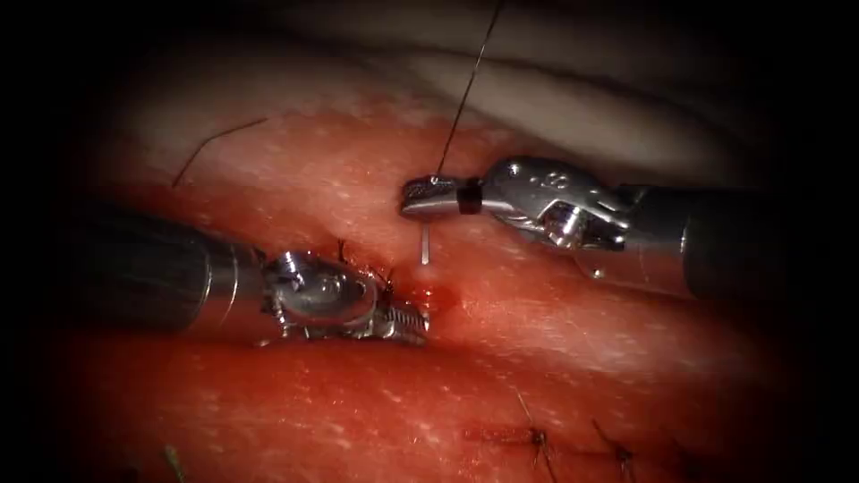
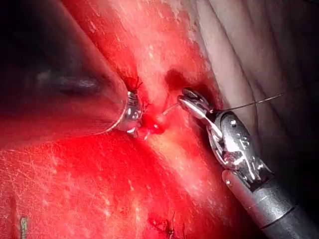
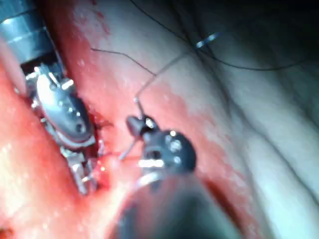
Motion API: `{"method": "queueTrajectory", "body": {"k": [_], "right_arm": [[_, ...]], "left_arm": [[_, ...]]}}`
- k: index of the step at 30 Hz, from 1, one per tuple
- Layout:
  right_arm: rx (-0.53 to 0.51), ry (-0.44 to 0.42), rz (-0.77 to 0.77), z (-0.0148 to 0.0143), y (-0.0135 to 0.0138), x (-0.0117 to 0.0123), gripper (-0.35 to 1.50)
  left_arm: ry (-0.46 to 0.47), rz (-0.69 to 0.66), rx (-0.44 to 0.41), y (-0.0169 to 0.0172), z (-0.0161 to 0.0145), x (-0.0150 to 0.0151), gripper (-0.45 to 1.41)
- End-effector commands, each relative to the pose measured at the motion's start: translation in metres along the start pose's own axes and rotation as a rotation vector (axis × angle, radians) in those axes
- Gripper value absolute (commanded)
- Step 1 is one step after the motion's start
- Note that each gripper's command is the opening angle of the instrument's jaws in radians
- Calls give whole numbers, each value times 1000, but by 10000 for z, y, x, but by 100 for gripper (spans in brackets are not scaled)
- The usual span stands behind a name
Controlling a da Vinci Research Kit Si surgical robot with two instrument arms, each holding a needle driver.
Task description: Wound Closure
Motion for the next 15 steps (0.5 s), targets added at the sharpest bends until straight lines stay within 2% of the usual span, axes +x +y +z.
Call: {"method": "queueTrajectory", "body": {"k": [1, 3, 6, 8, 13, 15], "right_arm": [[42, 16, 82, 10, 7, 6, -35], [70, 14, 194, 13, 12, -1, -35], [67, 14, 238, 14, 14, -6, -35], [91, 0, 352, 16, 15, -15, -35], [129, 2, 466, 19, 18, -23, -35], [177, 20, 552, 20, 18, -26, -35]], "left_arm": [[-1, -2, -3, 3, 8, -2, 36], [-1, -2, -3, 2, 8, -2, 37], [-1, -2, -4, 2, 7, -1, 37], [-1, -2, -5, 3, 7, -1, 37], [0, -3, -4, 3, 7, 0, 37], [0, -3, -5, 3, 7, 0, 37]]}}
